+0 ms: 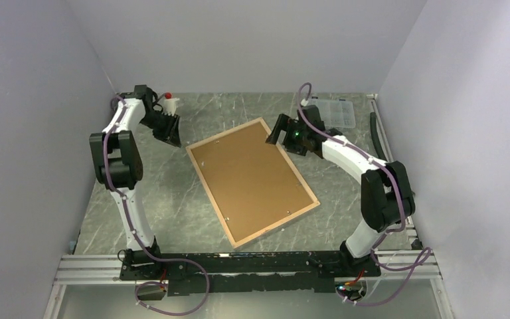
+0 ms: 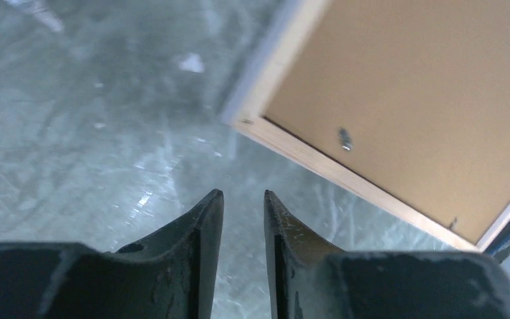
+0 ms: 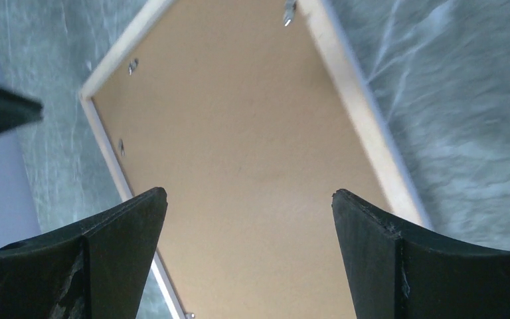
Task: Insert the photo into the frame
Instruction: Install the photo frame at the center of the board.
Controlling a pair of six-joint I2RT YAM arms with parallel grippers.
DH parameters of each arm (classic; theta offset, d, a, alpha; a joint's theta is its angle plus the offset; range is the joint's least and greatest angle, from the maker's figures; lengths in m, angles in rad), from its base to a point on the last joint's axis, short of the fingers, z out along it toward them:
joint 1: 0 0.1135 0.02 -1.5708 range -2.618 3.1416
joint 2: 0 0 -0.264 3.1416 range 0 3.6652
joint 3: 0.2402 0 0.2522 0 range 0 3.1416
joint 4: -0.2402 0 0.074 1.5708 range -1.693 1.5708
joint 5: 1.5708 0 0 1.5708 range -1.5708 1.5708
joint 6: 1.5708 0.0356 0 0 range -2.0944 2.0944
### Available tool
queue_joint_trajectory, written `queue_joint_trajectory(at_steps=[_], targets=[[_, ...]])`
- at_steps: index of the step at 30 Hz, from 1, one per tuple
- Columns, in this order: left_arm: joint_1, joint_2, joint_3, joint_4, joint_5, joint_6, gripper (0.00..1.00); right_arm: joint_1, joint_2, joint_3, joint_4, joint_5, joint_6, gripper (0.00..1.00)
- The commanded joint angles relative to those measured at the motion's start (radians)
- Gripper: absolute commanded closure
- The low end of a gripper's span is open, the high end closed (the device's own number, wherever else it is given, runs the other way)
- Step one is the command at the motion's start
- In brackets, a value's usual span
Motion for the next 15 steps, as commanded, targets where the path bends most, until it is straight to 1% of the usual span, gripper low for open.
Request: queue_joint_trajectory(at_steps=[1, 5, 8, 11, 15], targets=[[0.026, 0.109, 0.085, 0.050, 0.035, -0.173, 0.63, 0.097, -0.045, -0.034, 0.048, 0.001, 0.010, 0.00], [0.027, 0.158, 0.110, 0.082, 0.071, -0.228, 0.60, 0.203, -0.015, -0.013, 0.080, -0.017, 0.012, 0.02], [0.029, 0.163, 0.108, 0.094, 0.149, -0.232, 0.60, 0.263, 0.037, 0.014, 0.114, -0.037, 0.014, 0.03], [0.028, 0.174, 0.106, 0.091, 0.199, -0.223, 0.60, 0.298, 0.109, 0.061, 0.146, -0.064, 0.013, 0.04], [0.029, 0.210, 0.115, 0.087, 0.196, -0.219, 0.62, 0.329, 0.213, 0.147, 0.172, -0.089, 0.008, 0.05]])
